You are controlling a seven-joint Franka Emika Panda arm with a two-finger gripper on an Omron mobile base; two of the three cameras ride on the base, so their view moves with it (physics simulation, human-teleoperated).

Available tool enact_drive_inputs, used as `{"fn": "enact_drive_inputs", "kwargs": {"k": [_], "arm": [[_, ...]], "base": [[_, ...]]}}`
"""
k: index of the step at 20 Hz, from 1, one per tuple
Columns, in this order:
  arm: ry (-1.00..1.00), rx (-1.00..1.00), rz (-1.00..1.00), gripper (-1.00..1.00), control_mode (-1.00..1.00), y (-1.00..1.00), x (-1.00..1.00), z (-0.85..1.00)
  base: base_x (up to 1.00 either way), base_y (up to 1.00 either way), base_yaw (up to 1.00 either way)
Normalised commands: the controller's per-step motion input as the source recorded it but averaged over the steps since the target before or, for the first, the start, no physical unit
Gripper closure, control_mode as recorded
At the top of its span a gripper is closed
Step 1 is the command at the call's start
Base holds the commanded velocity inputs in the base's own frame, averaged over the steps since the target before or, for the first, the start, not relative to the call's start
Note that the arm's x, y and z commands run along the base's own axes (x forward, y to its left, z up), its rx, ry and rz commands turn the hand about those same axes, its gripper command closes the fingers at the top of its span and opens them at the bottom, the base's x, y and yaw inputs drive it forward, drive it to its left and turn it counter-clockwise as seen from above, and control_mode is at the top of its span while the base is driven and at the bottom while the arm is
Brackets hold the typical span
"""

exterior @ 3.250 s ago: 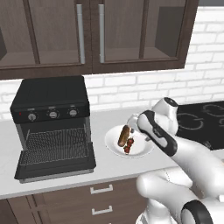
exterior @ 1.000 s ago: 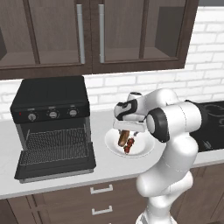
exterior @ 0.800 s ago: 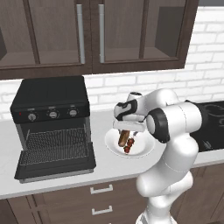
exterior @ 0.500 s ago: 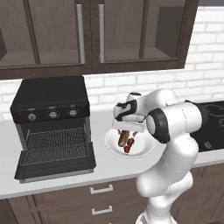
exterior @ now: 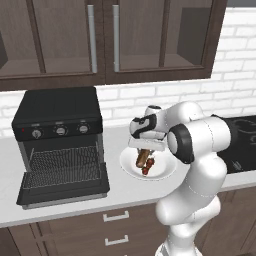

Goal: Pick up the kebab skewer and baguette bread, and place them inside the toaster oven. Close the toaster oven door and start by setting the timer.

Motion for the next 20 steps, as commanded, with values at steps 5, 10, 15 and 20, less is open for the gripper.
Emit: {"fn": "enact_drive_inputs", "kwargs": {"k": [5, 10, 15, 20], "arm": [[0.00, 0.00, 0.00, 1.00, -1.00, 0.00, 0.00, 0.00], [-0.02, 0.02, -0.03, 1.00, -1.00, -0.05, -0.04, 0.60], [0.00, 0.05, -0.10, 1.00, -1.00, -0.04, -0.62, 1.00], [0.00, 0.07, -0.08, 1.00, -1.00, -0.22, -1.00, 0.75]], "base": [[0.00, 0.00, 0.00], [0.00, 0.00, 0.00], [0.00, 0.00, 0.00], [0.00, 0.00, 0.00]]}}
